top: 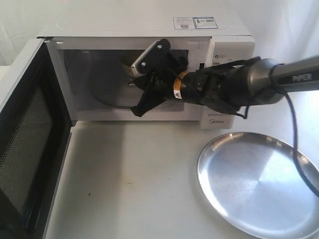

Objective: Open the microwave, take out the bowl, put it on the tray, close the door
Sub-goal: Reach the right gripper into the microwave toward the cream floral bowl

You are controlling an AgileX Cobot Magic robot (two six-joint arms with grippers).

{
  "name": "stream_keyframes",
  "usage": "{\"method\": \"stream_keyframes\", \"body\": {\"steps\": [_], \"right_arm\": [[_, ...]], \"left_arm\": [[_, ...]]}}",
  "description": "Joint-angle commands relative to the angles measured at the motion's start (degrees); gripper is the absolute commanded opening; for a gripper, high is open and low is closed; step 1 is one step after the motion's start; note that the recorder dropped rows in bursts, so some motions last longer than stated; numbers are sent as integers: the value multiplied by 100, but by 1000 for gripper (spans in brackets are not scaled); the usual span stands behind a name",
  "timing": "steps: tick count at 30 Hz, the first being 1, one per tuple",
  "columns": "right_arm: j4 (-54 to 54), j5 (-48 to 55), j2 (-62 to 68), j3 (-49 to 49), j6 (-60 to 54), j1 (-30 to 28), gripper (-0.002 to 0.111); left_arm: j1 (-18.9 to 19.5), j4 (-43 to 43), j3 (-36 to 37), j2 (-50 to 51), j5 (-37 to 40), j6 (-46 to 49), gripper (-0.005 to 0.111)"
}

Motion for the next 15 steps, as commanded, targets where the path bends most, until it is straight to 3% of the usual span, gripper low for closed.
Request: {"method": "stream_keyframes", "body": {"steps": [1,3,4,8,15], "right_arm": [[78,893,468,-887,-539,49,4],[78,1152,598,-1183,-757,62,12],[78,1232,678,-1324,-750,62,28],[63,1057,731,-1417,-932,62,60],[64,1677,1522,-2521,-1625,240,56]], "left_arm": [[-5,-20,19,-12,-10,-36,0],[-5,-20,19,-12,-10,-36,0],[-5,-20,19,-12,-10,-36,0],[-5,-20,19,-12,-10,-36,0],[-5,-20,19,-12,-10,-36,0]]}}
